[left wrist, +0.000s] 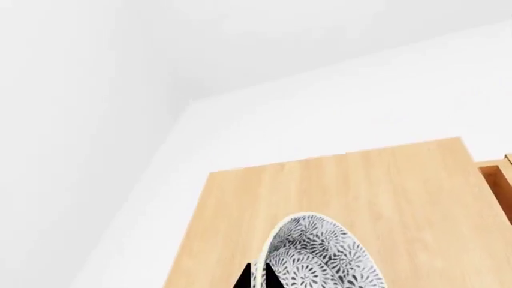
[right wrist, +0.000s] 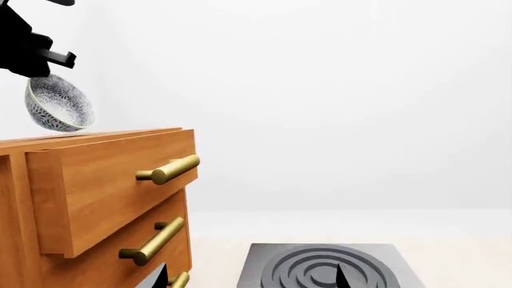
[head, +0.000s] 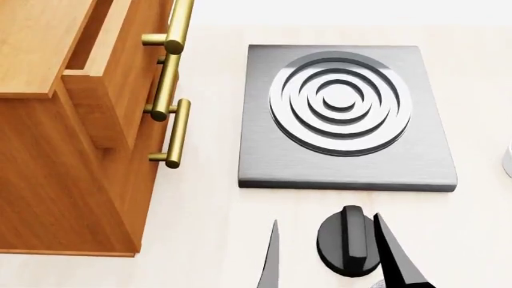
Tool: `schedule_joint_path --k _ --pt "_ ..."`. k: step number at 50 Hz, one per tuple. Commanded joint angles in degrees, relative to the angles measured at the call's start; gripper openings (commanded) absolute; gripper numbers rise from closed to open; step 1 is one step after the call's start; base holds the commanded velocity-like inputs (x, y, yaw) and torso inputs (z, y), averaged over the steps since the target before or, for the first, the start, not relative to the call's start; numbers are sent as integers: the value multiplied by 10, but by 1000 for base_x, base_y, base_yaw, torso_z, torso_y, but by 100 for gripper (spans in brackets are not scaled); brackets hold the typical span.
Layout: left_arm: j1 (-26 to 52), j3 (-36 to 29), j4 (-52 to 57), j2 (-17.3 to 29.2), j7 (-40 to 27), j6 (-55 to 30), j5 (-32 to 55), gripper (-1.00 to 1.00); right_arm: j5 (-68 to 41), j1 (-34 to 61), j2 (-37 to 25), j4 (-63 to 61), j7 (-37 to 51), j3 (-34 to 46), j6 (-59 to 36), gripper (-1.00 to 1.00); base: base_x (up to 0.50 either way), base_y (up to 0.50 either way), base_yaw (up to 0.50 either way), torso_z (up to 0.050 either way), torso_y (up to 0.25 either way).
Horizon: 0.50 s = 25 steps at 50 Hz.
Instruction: Pick the akita bowl on the wooden cabinet and place it on the plate.
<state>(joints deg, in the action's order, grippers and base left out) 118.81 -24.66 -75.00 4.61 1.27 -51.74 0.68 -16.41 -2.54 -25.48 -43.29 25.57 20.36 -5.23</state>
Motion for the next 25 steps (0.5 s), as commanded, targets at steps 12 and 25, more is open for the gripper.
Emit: schedule_joint_path --k 12,25 --pt "25 -44 0 -24 22 24 -13 -100 -1 1 -2 1 2 3 1 100 0 0 0 0 0" --pt "45 -120 6 -46 72 133 19 -100 0 2 -5 -2 5 4 1 100 0 0 0 0 0"
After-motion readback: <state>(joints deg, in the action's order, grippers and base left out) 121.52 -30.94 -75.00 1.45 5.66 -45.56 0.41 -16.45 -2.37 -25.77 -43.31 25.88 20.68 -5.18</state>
